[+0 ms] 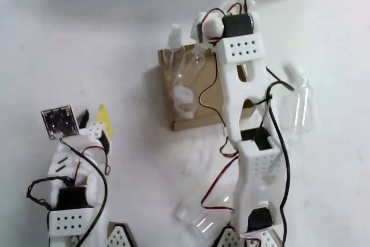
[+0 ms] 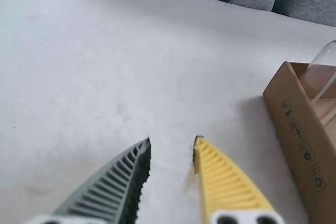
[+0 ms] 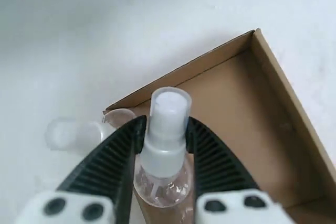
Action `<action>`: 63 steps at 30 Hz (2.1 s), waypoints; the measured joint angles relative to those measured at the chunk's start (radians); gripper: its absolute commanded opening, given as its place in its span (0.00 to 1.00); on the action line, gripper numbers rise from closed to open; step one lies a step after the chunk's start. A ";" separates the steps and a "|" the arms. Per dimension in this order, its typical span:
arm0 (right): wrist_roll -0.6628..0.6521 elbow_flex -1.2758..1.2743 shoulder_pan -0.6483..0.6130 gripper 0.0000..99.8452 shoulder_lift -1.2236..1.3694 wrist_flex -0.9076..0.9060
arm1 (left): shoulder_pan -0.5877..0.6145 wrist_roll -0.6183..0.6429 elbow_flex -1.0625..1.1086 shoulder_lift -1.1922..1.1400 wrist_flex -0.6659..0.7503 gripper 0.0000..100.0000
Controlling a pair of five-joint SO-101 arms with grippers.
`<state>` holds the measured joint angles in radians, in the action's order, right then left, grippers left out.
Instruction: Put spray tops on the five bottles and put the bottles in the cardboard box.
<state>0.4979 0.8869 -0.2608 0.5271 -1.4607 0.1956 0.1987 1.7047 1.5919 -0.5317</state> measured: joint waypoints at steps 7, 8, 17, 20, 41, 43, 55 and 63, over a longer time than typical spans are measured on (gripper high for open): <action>-0.180 0.000 -0.043 0.02 -0.049 -0.061 | 0.000 0.000 0.000 0.000 0.000 0.14; -0.189 0.000 -0.046 0.02 -0.054 -0.069 | 0.000 0.000 0.000 0.000 0.000 0.14; -0.218 0.000 -0.058 0.02 -0.083 -0.141 | 0.000 0.000 0.000 0.000 0.000 0.14; -0.218 0.002 -0.087 0.02 -0.106 -0.158 | 0.000 0.000 0.000 0.000 0.000 0.14; -0.388 0.002 -0.158 0.02 -0.109 -0.161 | 0.000 0.000 0.000 0.000 0.000 0.14; -0.390 0.002 -0.160 0.02 -0.109 -0.161 | 0.000 0.000 0.000 0.000 0.000 0.14; -0.396 0.000 -0.173 0.02 -0.153 -0.161 | 0.000 0.000 0.000 0.000 0.000 0.14; -0.396 -0.158 -0.203 0.02 -0.302 -0.121 | 0.000 0.000 0.000 0.000 0.000 0.14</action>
<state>0.1020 0.7288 -0.4634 0.2248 -1.5819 0.1956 0.1987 1.7047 1.5919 -0.5317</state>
